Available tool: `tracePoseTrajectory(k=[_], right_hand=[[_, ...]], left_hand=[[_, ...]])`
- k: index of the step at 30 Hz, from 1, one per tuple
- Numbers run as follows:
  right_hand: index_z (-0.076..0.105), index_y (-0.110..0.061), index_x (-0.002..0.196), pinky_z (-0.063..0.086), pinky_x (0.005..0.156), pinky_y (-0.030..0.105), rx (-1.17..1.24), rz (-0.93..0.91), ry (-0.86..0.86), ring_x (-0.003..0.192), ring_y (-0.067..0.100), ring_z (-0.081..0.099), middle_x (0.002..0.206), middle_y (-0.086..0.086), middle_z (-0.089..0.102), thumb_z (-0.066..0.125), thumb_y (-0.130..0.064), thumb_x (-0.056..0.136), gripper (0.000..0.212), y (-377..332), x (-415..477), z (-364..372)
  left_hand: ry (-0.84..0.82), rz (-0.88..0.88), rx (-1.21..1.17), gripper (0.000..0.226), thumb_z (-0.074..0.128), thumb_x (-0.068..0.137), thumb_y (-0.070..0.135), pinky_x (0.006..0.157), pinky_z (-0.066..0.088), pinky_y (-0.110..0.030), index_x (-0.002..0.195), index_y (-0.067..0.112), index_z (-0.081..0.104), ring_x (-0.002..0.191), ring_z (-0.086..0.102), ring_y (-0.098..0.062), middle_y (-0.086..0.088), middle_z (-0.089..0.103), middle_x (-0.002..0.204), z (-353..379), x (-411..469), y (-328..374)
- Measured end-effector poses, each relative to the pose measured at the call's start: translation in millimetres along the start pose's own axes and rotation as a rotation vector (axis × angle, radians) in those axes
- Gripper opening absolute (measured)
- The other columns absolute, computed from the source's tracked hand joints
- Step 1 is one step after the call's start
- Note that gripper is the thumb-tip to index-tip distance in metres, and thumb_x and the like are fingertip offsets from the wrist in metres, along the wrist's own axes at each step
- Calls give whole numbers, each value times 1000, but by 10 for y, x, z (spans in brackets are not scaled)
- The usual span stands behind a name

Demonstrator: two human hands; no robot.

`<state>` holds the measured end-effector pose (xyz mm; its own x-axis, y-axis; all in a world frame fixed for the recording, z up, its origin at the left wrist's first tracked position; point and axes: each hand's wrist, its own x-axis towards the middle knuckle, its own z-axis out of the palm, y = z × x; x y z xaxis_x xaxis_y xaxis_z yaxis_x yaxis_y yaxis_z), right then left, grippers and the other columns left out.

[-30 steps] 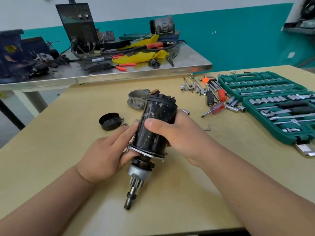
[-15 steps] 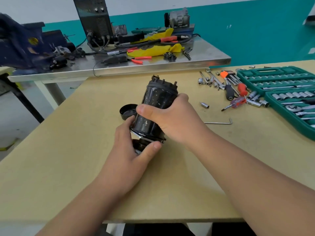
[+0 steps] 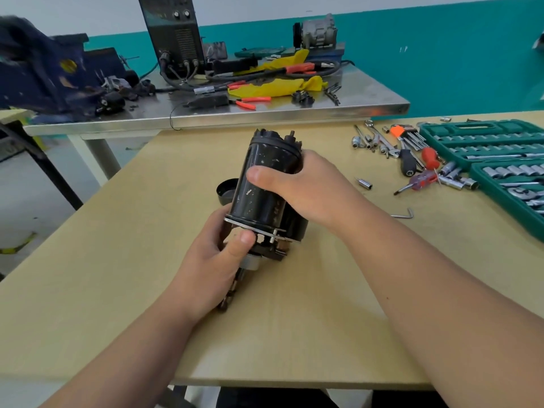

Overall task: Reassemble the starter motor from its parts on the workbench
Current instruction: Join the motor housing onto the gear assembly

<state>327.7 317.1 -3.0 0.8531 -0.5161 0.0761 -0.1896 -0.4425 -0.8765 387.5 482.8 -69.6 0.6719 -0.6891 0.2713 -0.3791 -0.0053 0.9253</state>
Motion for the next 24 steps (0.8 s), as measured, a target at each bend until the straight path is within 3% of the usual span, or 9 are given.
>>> tracePoseTrajectory(k=[2,4,6,9,13,17,19,22,24], right_hand=[[59,-32,110,56,83,42,46,-4,4,92,16,67,103,-7,68,64,-79,49,77,31,-11,13],[61,-35,92,59,75,38,147,-39,21,75,6,69,84,-11,71,73,-65,58,47,62,-28,50],[57,-35,95,59,74,36,184,-58,22,74,4,69,84,-12,71,76,-61,57,49,79,-10,68],[50,-27,120,58,80,37,184,-45,-7,88,8,68,101,-11,66,75,-64,49,83,60,36,61],[59,-26,111,59,80,40,260,-111,-10,89,11,69,99,-6,70,78,-55,56,65,108,35,82],[51,-29,114,51,57,12,301,-134,122,79,-7,63,97,-13,65,76,-55,59,66,167,-73,149],[50,-28,113,52,59,16,306,-131,169,79,-5,64,95,-13,64,76,-55,60,64,165,-117,173],[49,-27,113,57,72,31,267,-119,209,83,1,63,94,-14,63,74,-60,57,69,144,-135,189],[49,-26,113,58,75,35,244,-124,249,86,3,64,95,-13,64,71,-64,53,75,120,-159,205]], left_hand=[[18,3,1,74,74,60,64,79,54,-21,123,31,53,94,66,-1,17,69,106,18,6,-5],[72,23,-23,64,72,61,55,66,48,-8,118,32,54,81,63,8,23,69,102,53,1,-12],[128,30,-43,58,68,64,53,64,46,-5,116,31,54,82,64,10,23,69,102,85,-2,-16],[142,16,-46,56,64,65,56,65,45,-4,115,33,54,85,62,12,26,68,101,97,-7,-14],[135,19,-31,56,61,67,58,71,44,-4,118,33,54,97,61,10,28,67,104,79,-6,-41],[122,10,-12,56,62,69,60,73,48,-12,120,37,52,97,64,0,25,67,105,71,-13,-64],[116,32,38,57,59,71,62,79,48,-11,122,39,50,98,63,2,26,66,108,62,-22,-64],[103,7,49,60,59,73,64,92,52,-34,127,41,48,106,64,-10,18,65,116,61,-16,-92],[139,40,123,61,57,73,66,85,53,-23,129,45,45,93,65,-6,29,64,110,57,-33,-86]])
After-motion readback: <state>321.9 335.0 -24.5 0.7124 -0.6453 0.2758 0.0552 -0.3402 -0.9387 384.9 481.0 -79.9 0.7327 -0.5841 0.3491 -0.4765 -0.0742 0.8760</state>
